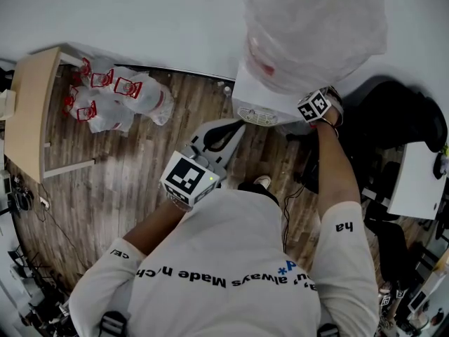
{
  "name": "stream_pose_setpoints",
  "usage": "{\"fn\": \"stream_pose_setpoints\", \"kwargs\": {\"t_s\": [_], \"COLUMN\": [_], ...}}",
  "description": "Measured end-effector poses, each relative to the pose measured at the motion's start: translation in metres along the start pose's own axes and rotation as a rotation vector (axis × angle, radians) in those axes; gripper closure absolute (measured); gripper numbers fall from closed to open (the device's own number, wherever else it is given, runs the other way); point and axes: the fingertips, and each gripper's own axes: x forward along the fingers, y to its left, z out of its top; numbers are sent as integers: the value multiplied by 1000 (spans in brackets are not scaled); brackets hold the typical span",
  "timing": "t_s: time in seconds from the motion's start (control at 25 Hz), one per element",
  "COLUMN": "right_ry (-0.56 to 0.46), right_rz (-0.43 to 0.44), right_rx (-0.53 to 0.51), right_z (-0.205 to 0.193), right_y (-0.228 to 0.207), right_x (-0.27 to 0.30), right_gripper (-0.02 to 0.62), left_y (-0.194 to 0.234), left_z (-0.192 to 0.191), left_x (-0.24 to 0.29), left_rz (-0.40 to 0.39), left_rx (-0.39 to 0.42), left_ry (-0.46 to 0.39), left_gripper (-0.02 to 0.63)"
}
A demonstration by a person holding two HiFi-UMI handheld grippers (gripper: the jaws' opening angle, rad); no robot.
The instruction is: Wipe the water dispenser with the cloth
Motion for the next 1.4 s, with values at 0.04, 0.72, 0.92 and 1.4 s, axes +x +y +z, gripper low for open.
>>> {"fn": "stream_pose_setpoints", "kwargs": {"t_s": [0.04,0.72,0.92,1.4], "right_ry": [-3,-26,-31,-26], "right_rz": [18,73,66,48], "right_rx": [9,-127,-170,-272], "right_z": [1,-1,-1,-6], "right_y": [3,33,36,51], "right_x": [1,0,-10,-17], "right_gripper": [536,540,540,540], "left_y": [1,-5,-11,-16], "left_z": [0,-5,-1,-5], "left_x": [0,3,-1,2], "left_rz": [2,-17,-20,-39], "left_rx": [0,7,13,15], "left_ry": [0,8,2,5], "left_gripper": [589,589,589,589]}}
